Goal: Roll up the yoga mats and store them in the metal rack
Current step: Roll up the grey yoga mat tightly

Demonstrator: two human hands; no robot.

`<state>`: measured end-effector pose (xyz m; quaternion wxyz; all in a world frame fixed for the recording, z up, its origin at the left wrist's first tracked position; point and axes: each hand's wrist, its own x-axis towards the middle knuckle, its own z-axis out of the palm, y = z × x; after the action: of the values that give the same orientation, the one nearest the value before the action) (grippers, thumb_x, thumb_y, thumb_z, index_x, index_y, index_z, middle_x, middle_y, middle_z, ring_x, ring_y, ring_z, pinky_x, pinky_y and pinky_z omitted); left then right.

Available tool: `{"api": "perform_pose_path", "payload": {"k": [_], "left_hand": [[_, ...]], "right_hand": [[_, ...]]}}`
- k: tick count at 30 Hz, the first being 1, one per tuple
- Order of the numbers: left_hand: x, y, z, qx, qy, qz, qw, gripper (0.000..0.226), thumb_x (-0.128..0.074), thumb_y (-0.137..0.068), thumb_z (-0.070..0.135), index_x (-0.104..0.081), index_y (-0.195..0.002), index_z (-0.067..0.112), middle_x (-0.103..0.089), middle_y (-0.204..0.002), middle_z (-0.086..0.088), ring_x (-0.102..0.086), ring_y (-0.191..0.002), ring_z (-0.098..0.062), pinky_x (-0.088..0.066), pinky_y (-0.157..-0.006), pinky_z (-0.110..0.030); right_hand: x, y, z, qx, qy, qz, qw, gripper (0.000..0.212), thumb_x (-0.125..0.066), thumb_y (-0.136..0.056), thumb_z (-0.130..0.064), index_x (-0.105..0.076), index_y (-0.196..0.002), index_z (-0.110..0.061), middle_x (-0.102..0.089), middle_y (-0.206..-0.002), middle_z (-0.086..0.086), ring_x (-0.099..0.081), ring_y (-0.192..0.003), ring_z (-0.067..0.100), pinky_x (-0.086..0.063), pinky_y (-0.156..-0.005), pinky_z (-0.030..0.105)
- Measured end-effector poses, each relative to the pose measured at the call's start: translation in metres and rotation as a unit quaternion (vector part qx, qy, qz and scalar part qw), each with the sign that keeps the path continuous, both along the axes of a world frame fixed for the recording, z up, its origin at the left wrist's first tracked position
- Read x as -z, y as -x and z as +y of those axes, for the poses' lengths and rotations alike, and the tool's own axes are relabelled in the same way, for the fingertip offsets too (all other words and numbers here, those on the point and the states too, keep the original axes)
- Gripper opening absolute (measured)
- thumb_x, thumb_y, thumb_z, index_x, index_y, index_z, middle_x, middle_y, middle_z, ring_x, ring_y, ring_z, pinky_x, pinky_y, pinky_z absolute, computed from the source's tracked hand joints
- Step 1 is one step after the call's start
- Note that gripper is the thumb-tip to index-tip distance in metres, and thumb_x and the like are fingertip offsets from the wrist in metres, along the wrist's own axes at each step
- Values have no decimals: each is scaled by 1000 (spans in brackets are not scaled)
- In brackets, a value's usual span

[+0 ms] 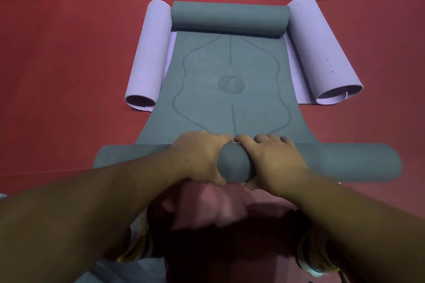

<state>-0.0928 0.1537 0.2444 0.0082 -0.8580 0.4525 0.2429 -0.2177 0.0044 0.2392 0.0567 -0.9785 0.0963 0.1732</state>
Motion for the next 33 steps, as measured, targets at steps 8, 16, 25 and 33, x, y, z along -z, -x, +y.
{"api": "perform_pose_path", "payload": {"k": [8,16,25,33], "left_hand": [[13,20,4,57,42,-186,980,103,-81,-60,65,-22,-140,42,-58,-115,-1,-58,-104,-26,-41,-87,-40],[-1,-1,3,-2,22,-54,998,83,-78,-58,63,-42,-129,41,-66,-108,7,-65,-100,-22,-47,-75,-33],[7,18,5,32,26,-188,981,88,-82,-60,59,-32,-130,39,-59,-112,3,-58,-103,-24,-40,-85,-41],[-12,-7,2,-3,-18,-16,1000,78,-81,-51,60,-48,-121,46,-66,-99,13,-66,-93,-17,-47,-69,-30]], "right_hand": [[3,-8,-15,36,-80,14,996,74,-82,-58,-60,-47,-118,-32,-69,-100,-2,-67,-94,28,-50,-73,34],[4,-3,-2,3,17,-42,999,104,-80,-51,-71,-32,-138,-41,-58,-121,-5,-54,-116,24,-42,-96,44],[-3,-12,-9,39,-103,10,994,77,-82,-56,-62,-46,-117,-33,-68,-99,-4,-65,-92,26,-53,-75,37],[-2,-10,6,18,-37,-7,999,95,-80,-53,-72,-37,-130,-37,-58,-111,1,-58,-106,27,-43,-85,39]]}}
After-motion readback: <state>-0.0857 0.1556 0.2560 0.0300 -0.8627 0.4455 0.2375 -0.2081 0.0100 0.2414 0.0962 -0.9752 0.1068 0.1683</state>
